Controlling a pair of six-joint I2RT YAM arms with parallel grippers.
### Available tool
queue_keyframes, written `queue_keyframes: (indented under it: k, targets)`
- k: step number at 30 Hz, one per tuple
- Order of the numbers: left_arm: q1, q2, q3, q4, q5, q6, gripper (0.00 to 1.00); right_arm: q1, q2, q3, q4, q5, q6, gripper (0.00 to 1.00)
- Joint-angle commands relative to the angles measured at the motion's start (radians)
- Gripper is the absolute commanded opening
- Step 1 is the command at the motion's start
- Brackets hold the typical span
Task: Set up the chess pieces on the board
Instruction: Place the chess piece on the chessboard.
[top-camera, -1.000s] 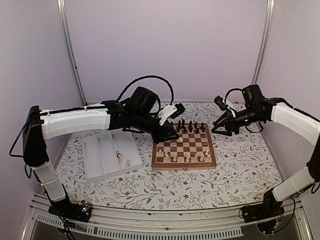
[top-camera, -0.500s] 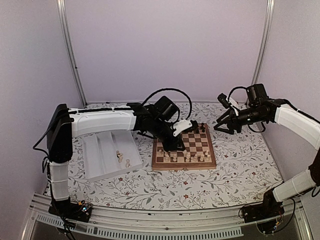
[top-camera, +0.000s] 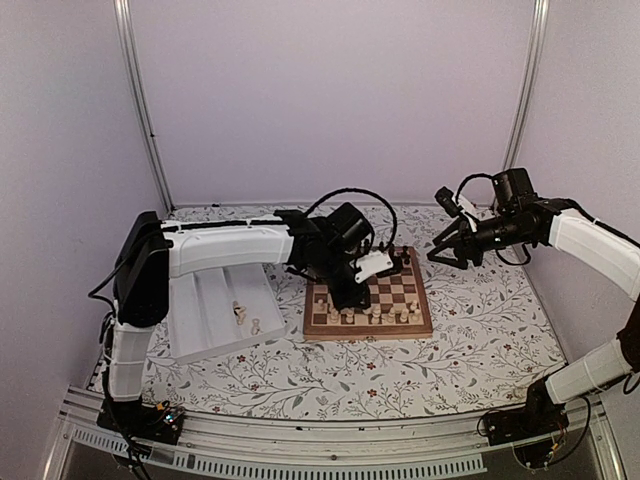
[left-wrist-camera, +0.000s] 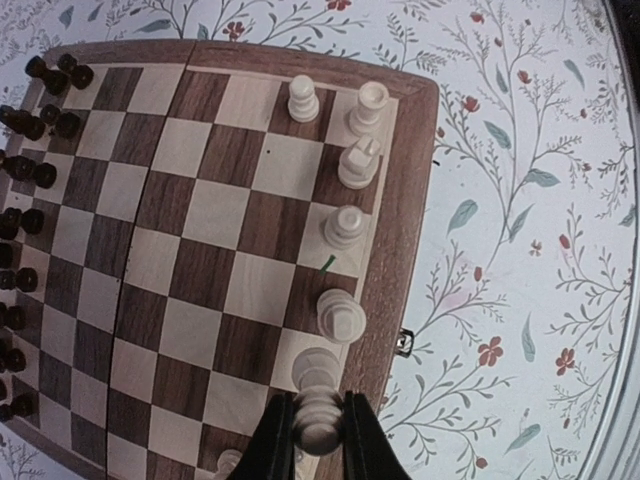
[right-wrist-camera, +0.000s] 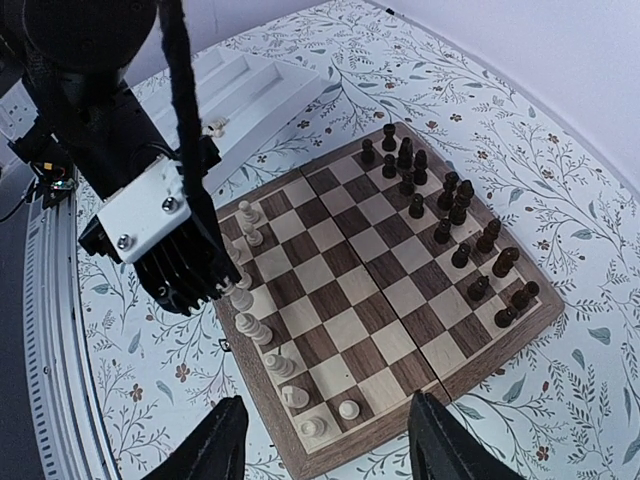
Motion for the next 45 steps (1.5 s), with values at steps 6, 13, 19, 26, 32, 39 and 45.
queue_keyframes:
  k: [6,13,19,26,32,39,45]
  targets:
    - [-0.024,0.062,0.051,-0.070,-0.039,0.025,0.09,-0.002,-0.021,-0.010,0.017,-0.009,0.005,0.58]
    - [-0.027,0.080,0.063,-0.082,-0.054,0.025,0.10,-0.002,-0.018,-0.011,0.017,-0.013,0.005,0.58]
    - [-0.030,0.090,0.071,-0.082,-0.068,0.021,0.17,-0.003,-0.018,-0.014,0.016,-0.015,0.004,0.59]
    - [-0.033,0.098,0.081,-0.081,-0.072,0.017,0.22,-0.002,-0.017,-0.016,0.019,-0.016,0.003,0.60]
    - [-0.034,0.104,0.090,-0.081,-0.063,0.012,0.23,-0.003,-0.017,-0.018,0.019,-0.017,0.003,0.61]
    - [-0.036,0.090,0.096,-0.082,-0.067,-0.002,0.28,-0.002,-0.020,-0.016,0.017,-0.018,0.004,0.61]
    - [-0.040,-0.062,0.065,-0.075,-0.132,-0.052,0.32,-0.003,-0.019,0.046,-0.021,0.021,-0.007,0.62]
